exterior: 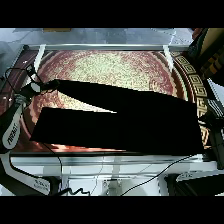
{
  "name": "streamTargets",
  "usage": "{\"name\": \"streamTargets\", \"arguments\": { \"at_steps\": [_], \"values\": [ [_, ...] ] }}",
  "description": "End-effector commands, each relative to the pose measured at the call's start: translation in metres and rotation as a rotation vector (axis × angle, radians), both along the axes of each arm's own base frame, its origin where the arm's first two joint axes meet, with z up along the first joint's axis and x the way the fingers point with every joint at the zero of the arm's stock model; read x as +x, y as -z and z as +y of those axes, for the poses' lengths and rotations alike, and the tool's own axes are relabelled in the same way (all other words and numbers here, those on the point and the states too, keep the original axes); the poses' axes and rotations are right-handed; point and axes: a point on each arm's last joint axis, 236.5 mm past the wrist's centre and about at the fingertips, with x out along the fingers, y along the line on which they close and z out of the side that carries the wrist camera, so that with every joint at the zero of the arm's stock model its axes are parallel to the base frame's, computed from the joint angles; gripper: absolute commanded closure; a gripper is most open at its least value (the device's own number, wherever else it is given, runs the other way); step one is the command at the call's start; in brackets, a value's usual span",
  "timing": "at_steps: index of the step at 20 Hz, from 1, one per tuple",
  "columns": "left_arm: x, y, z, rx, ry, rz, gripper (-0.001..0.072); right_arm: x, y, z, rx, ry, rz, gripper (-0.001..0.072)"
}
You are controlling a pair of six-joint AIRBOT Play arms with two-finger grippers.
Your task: Fold the clothes and pants, and hang the long-sleeved shirts on hangers.
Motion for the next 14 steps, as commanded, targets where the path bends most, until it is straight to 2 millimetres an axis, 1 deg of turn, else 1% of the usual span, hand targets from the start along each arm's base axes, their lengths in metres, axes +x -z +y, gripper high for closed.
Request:
{"name": "streamTargets", "arguments": {
  "at_steps": [1,2,4,5,6,7,10,11,12,13,14],
  "values": [
    [-0.001,0.0,0.0,0.0,0.001,0.004,0.0699,-0.012,0.011,-0.006,0.004,-0.003,0.059,0.0204],
    [-0.001,0.0,0.0,0.0,0.002,0.005,0.0699,-0.017,0.016,0.004,0.056,-0.03,0.081,0.0204],
    [-0.001,0.001,0.0,-0.001,0.002,0.005,0.0698,-0.028,0.024,0.033,0.205,-0.108,0.122,0.0206],
    [-0.001,0.001,-0.001,-0.001,0.004,0.008,0.0699,-0.03,0.025,0.047,0.281,-0.145,0.124,0.0235],
    [-0.002,0.002,-0.002,-0.003,0.007,0.015,0.0699,-0.03,0.027,0.052,0.308,-0.166,0.115,0.0255],
    [-0.004,0.004,-0.003,-0.006,0.01,0.025,0.0698,-0.029,0.026,0.052,0.298,-0.19,0.097,0.0309],
    [-0.012,0.011,-0.007,-0.019,0.026,0.071,0.0699,-0.016,0.015,0.055,0.309,-0.226,0.021,0.0309],
    [-0.015,0.014,-0.008,-0.023,0.03,0.086,0.0698,-0.011,0.011,0.055,0.304,-0.246,-0.006,0.0302],
    [-0.018,0.016,-0.009,-0.028,0.035,0.102,0.0698,-0.009,0.008,0.051,0.29,-0.249,-0.011,0.0293],
    [-0.02,0.018,-0.01,-0.031,0.039,0.114,0.0698,-0.004,0.004,0.045,0.268,-0.251,-0.022,0.0217],
    [-0.021,0.019,-0.011,-0.033,0.042,0.122,0.0699,0.0,-0.001,0.036,0.237,-0.254,-0.034,0.0197]
  ]
}}
